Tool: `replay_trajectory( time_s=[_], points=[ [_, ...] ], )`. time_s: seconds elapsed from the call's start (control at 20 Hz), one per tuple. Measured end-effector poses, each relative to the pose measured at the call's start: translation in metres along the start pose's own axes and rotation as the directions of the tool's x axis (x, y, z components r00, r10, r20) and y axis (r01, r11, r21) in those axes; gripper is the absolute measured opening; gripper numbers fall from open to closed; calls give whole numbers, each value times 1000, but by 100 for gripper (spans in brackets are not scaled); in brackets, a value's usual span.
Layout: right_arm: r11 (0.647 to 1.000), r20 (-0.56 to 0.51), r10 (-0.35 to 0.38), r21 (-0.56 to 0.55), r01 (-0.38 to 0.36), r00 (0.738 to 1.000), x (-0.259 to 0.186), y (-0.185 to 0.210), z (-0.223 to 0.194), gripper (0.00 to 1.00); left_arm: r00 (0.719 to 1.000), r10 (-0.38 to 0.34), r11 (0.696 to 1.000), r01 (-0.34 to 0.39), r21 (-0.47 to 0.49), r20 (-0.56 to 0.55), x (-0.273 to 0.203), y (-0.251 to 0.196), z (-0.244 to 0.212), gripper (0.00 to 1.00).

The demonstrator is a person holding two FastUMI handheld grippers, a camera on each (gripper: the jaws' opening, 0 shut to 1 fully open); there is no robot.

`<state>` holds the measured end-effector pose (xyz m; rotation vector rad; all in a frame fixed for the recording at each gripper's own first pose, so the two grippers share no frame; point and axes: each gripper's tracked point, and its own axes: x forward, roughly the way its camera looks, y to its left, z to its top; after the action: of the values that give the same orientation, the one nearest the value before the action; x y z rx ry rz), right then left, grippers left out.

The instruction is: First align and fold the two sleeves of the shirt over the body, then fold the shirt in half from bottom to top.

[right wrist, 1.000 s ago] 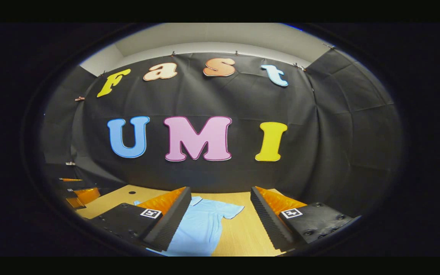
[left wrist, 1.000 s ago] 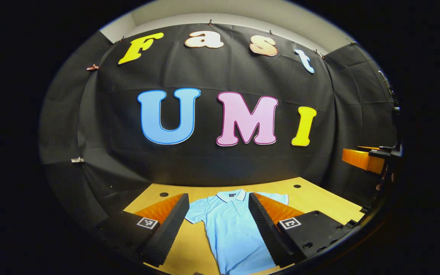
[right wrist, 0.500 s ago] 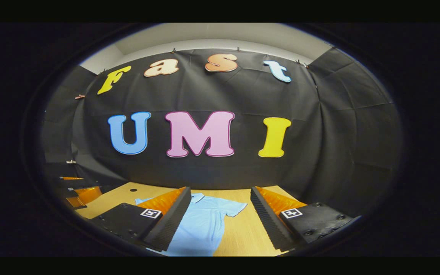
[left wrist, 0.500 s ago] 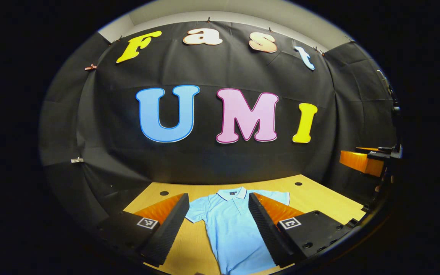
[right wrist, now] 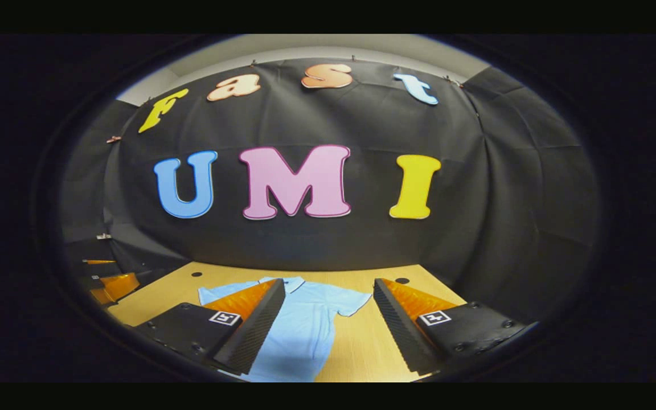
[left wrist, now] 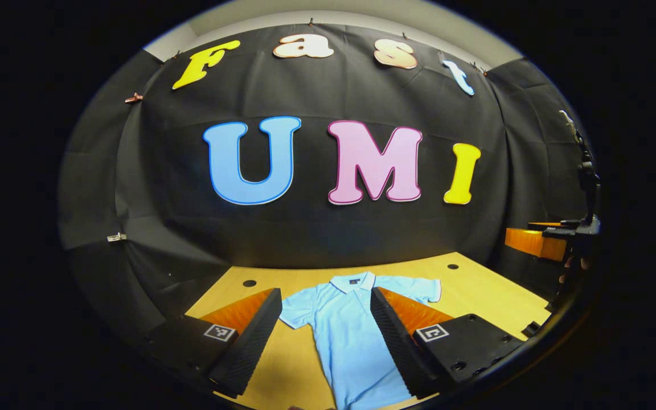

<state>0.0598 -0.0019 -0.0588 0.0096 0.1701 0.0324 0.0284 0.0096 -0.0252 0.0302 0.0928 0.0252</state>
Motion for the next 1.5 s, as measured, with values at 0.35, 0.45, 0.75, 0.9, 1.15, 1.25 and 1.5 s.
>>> replay_trajectory(
  time_s=[0.35,0.45,0.75,0.9,1.15,1.25,1.5],
  points=[
    [999,-108,-25,-35,22,994,95,-37,-26,97,995,60,998,-61,-12,-77,28,11,-21,99],
    [999,-131,-45,-34,40,990,129,-51,-33,98,993,72,997,-74,-19,-97,38,10,-24,99],
    [992,-249,-120,-77,104,961,232,-99,-85,98,986,90,996,-92,-7,-140,81,-4,-26,99],
    [991,-358,-133,-74,114,924,274,-119,-130,98,984,82,996,-88,-26,-161,105,-16,-27,99],
    [994,-472,-112,-53,98,875,327,-130,-191,97,978,73,996,-82,-37,-193,137,-33,-36,99],
    [996,-516,-85,-28,82,852,340,-125,-211,98,976,72,996,-80,-27,-204,146,-37,-39,99],
    [998,-606,-52,6,69,794,356,-118,-256,98,972,75,996,-81,-21,-223,160,-41,-45,99]
  ],
)
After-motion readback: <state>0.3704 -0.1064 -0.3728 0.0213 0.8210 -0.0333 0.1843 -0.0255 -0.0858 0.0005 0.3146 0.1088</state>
